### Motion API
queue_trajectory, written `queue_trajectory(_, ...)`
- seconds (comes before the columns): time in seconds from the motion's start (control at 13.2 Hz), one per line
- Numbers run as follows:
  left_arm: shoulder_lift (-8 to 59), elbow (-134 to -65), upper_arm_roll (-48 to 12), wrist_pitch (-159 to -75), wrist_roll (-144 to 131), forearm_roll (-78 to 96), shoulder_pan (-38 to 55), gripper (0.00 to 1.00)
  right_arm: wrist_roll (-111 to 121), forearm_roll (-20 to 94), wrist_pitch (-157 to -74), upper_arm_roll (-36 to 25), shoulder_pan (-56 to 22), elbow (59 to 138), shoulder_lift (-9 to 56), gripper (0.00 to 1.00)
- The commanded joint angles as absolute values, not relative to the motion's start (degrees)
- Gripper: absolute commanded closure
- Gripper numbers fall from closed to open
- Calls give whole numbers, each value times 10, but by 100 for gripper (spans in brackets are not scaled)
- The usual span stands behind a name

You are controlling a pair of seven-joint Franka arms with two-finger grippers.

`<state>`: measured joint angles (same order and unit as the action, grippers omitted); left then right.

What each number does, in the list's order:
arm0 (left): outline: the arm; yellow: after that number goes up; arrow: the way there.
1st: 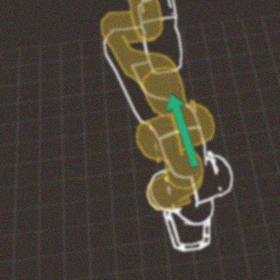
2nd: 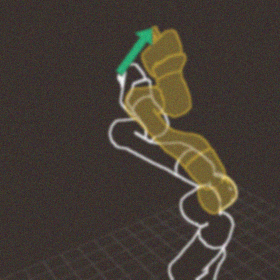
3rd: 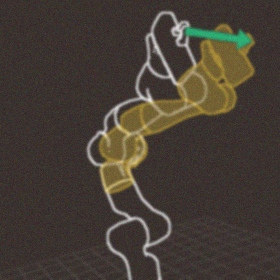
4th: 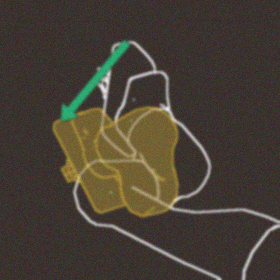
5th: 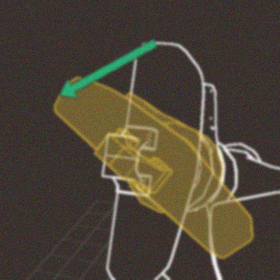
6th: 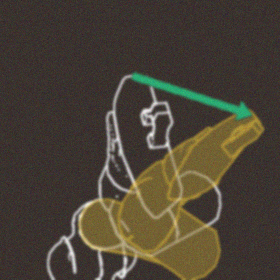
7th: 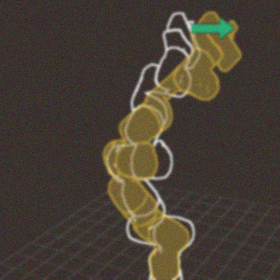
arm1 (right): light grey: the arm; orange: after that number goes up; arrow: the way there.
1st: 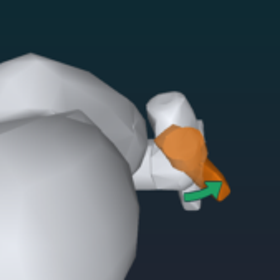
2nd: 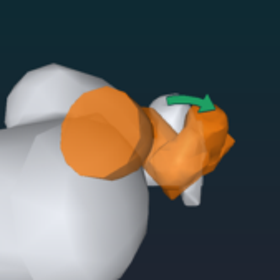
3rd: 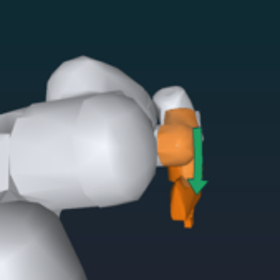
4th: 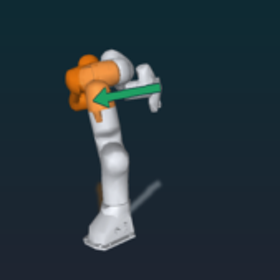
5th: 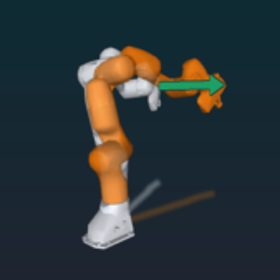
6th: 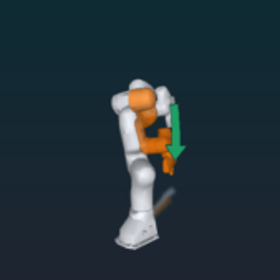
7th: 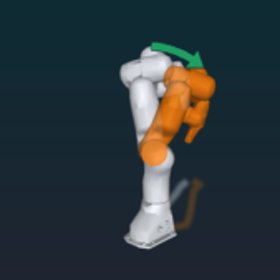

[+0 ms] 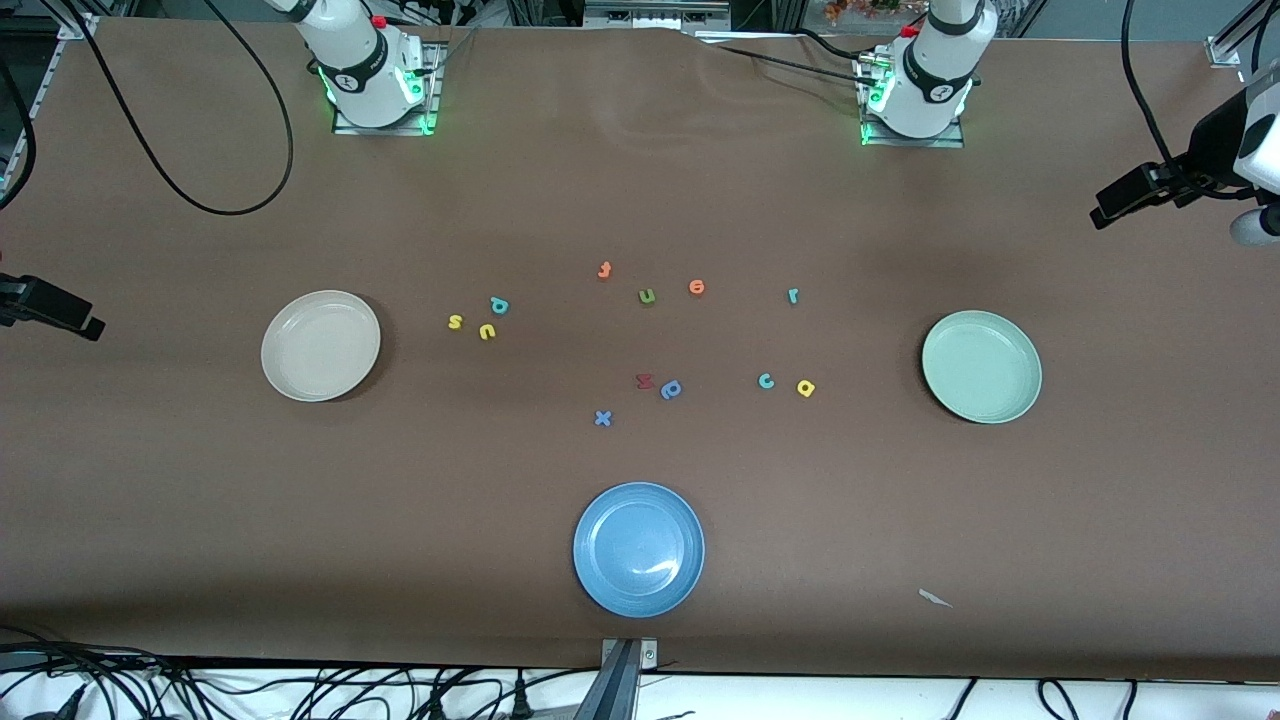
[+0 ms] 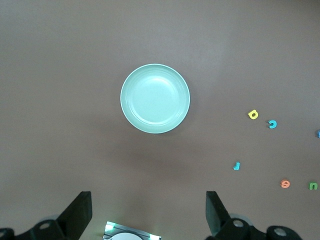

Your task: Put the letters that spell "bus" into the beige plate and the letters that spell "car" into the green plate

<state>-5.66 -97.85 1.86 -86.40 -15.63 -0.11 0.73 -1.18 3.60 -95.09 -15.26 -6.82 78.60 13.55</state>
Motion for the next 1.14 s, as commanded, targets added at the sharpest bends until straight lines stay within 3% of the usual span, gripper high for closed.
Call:
queue_trajectory(0.0, -48, -959, 18, -849, -156, 9, 9, 0, -12, 47, -941, -152, -66, 783, 127, 0)
queue_trajectory(1.06, -48, -957, 5, -848, -165, 9, 8, 0, -10, 47, -942, -152, -66, 783, 127, 0)
